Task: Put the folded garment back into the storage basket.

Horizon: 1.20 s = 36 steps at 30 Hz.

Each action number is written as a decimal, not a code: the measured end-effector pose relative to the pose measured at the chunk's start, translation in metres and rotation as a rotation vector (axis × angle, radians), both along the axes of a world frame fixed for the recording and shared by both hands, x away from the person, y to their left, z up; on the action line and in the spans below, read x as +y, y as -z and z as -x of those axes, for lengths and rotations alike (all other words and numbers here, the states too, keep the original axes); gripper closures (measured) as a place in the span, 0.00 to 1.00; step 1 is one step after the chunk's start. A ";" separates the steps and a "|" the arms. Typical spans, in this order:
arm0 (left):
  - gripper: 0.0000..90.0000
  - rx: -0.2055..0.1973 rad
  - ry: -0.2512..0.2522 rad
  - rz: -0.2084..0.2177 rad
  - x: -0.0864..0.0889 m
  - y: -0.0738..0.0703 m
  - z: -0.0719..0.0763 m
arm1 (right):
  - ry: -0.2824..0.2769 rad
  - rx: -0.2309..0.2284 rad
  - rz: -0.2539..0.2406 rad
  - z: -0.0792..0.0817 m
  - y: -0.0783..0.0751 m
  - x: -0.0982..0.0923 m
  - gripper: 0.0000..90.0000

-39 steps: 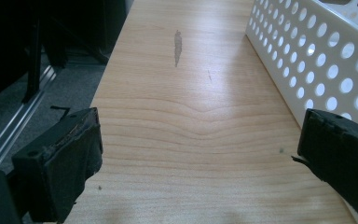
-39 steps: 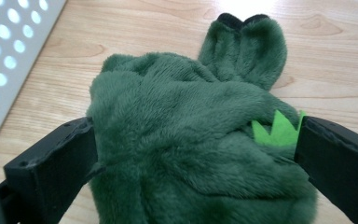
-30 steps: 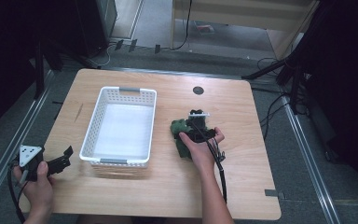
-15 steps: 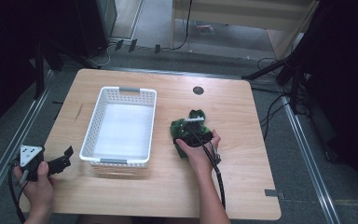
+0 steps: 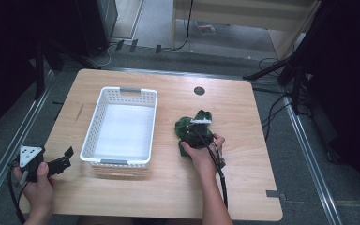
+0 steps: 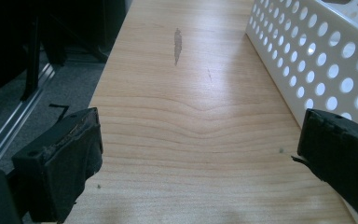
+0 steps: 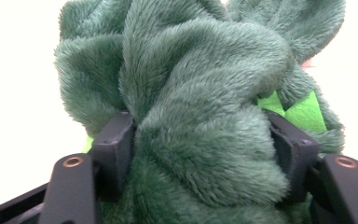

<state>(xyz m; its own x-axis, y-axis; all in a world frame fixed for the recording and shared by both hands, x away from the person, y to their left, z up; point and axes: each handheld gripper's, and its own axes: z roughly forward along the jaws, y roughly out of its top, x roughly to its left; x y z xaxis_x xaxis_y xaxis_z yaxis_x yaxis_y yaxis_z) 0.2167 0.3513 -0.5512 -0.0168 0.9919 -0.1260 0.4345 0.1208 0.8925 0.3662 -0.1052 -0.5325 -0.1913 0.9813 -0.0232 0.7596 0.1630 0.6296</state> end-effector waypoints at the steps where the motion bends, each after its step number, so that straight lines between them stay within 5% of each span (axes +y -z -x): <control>1: 0.01 0.000 0.000 0.000 0.000 0.000 0.000 | -0.003 -0.001 0.004 0.000 0.000 0.000 0.45; 9: 0.01 0.001 0.000 0.002 0.000 0.000 0.000 | 0.009 -0.024 -0.010 0.003 -0.001 0.000 0.73; 23: 0.01 0.004 0.005 0.017 0.003 0.000 -0.001 | 0.013 -0.112 -0.026 0.011 0.000 -0.003 0.86; 36: 0.01 0.007 0.007 0.023 0.003 0.000 -0.001 | 0.072 -0.208 -0.139 0.023 -0.049 -0.019 0.87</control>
<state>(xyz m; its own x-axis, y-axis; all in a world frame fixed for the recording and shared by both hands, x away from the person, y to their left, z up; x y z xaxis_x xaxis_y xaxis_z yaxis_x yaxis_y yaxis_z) 0.2175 0.3544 -0.5514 -0.0103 0.9888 -0.1486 0.4416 0.1378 0.8866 0.3431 -0.1237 -0.4838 -0.1264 0.9886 0.0815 0.6182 0.0143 0.7859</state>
